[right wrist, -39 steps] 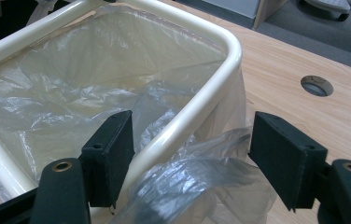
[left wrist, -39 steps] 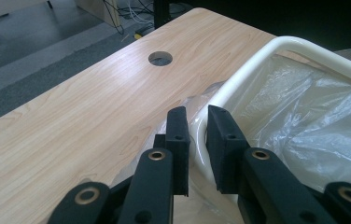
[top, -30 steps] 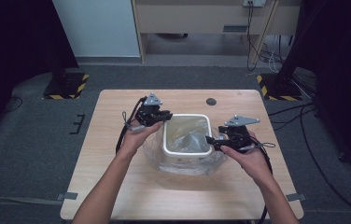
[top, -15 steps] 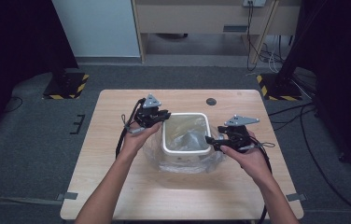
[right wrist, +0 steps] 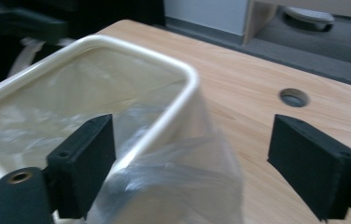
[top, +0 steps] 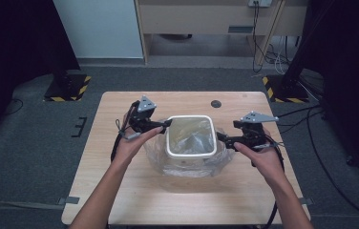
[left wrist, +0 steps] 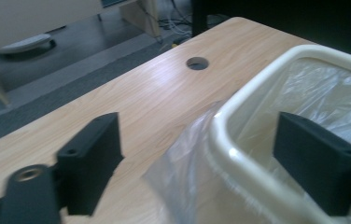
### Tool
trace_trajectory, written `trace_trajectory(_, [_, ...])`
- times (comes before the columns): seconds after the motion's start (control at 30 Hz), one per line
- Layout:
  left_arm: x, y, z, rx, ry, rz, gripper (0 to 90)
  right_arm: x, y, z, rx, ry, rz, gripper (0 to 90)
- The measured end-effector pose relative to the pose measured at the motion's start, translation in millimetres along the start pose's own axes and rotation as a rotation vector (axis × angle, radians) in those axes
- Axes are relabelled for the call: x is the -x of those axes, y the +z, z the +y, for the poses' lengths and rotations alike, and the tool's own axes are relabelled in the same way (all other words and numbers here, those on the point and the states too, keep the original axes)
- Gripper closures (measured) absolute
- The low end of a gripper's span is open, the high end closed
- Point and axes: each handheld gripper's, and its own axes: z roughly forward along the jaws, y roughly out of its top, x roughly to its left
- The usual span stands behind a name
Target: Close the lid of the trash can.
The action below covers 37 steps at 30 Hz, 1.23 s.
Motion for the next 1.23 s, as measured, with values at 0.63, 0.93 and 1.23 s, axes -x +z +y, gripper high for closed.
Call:
trace_trajectory(0.63, [-56.8,-40.7,-72.7,-0.019,-0.124,0.121,5.1,77.4,2.7,-43.1,-0.060,0.150,-0.152,9.9])
trace_trajectory(0.93, [-67.5,-24.5,-117.9,-0.116,-0.156,0.124,5.6,94.3,25.2,-76.4,-0.153,0.174,-0.197,11.4])
trace_trajectory(1.23, [-67.8,-4.0,-156.4,-0.221,-0.195,0.105,5.2,102.3,55.4,-103.0,-0.228,0.206,-0.234,12.7])
